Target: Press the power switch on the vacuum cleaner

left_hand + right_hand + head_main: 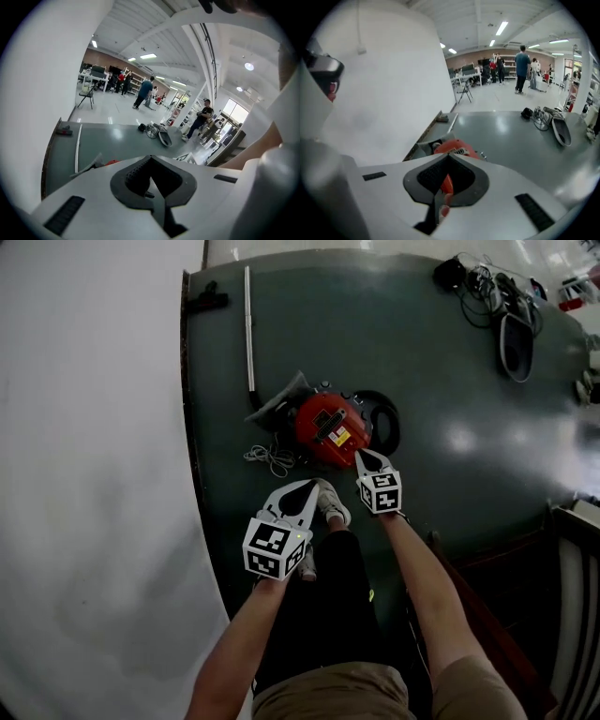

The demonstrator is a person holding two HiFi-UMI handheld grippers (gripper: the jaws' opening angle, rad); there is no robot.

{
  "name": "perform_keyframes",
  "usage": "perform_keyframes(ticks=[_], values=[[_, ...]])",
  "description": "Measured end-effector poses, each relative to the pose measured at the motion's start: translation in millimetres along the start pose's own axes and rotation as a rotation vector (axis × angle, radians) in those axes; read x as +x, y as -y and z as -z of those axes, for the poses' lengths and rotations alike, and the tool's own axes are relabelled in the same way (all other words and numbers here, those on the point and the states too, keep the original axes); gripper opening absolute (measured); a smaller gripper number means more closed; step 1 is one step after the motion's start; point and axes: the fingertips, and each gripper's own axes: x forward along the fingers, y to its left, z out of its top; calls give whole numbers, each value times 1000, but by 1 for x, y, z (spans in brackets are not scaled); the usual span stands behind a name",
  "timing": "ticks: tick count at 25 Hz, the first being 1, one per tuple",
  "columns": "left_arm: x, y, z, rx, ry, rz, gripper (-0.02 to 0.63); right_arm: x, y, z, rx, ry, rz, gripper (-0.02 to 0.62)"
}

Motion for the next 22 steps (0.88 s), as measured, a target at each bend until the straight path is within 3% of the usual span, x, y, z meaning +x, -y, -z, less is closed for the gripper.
perform_keyframes(ticks=[4,8,10,14,18,22], values=[[-68,55,-47,63,132,78,3,-103,-41,-61,-15,180,-46,8],[-143,101,-69,76,223,102,3,-201,-102,-104,-78,258,-96,8],[-180,124,-72,90,242,129,3,-249,-135,-125,-88,300,-116,8],[-253,182,-56,125,217,300,3,-344,-198,-158,-119,385,-185,8],[-318,211,-51,215,242,292,3,-438,-245,-182,-223,453,-234,8],[-352,237,-76,250,316,300,3,-511,-257,-196,-255,480,-240,8]])
